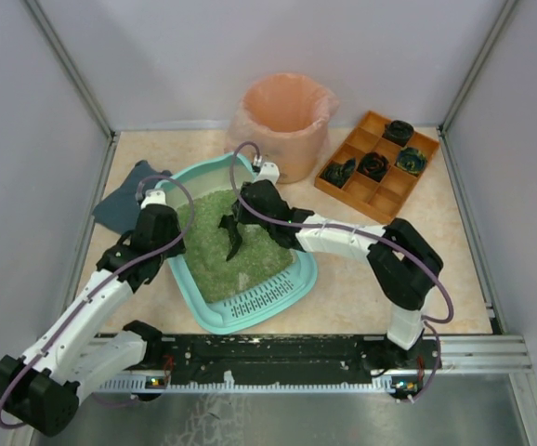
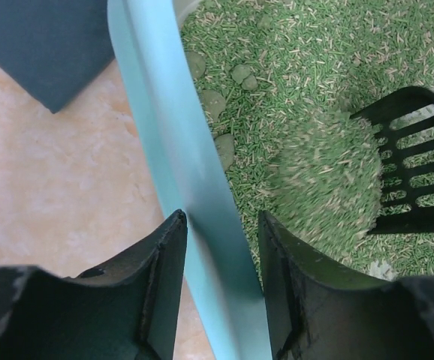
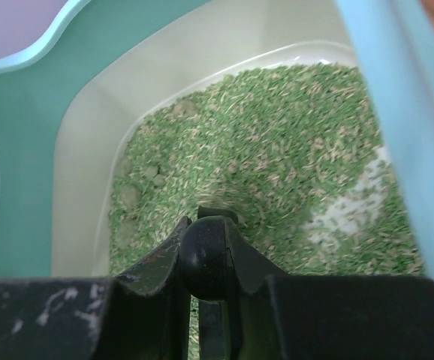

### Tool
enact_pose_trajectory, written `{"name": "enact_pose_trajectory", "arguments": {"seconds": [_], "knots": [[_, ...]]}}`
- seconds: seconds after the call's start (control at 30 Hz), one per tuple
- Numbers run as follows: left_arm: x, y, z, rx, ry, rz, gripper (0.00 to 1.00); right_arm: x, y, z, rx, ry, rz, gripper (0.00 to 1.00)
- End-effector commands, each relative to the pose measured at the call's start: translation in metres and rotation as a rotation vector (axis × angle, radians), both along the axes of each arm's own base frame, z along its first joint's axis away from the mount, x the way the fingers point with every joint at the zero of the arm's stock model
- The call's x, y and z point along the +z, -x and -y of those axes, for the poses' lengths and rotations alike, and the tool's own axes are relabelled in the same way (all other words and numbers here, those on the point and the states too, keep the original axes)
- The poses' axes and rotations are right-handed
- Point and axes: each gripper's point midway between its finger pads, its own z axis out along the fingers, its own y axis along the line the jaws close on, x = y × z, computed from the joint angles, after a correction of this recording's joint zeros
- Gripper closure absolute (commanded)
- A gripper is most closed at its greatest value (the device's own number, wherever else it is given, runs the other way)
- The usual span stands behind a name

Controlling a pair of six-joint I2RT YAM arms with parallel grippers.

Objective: Clean the litter box

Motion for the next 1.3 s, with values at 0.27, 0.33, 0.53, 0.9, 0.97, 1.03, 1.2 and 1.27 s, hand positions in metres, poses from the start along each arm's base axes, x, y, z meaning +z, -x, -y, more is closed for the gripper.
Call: {"name": "enact_pose_trajectory", "arguments": {"seconds": [0.27,0.33,0.53,0.9,0.97,1.03,1.2,1.27], "knots": [[-0.009,-0.011,0.018,-0.114,0.029,-0.012,0.65,-0.013,0.074,-0.082,0.163,-0.228,-0.169,1.0],[-0.009,-0.011,0.019,-0.117,0.033,-0.011,0.65,-0.012,0.079,-0.086,0.176,-0.25,-0.177,1.0],[-0.008,-0.011,0.021,-0.134,0.042,-0.002,0.66,0.004,0.083,-0.082,0.174,-0.319,-0.159,1.0],[0.006,-0.009,0.02,-0.131,0.068,0.063,0.34,0.037,0.084,-0.068,0.123,-0.474,-0.135,1.0],[0.011,-0.008,0.02,-0.132,0.075,0.086,0.31,0.042,0.08,-0.058,0.081,-0.485,-0.116,1.0],[0.015,-0.008,0.019,-0.131,0.081,0.105,0.3,0.046,0.076,-0.045,0.028,-0.491,-0.092,1.0],[0.023,-0.007,0.019,-0.132,0.092,0.142,0.28,0.068,0.069,-0.023,-0.049,-0.53,-0.036,1.0],[0.026,-0.007,0.018,-0.129,0.092,0.151,0.27,0.073,0.065,-0.016,-0.07,-0.541,-0.021,1.0]]}}
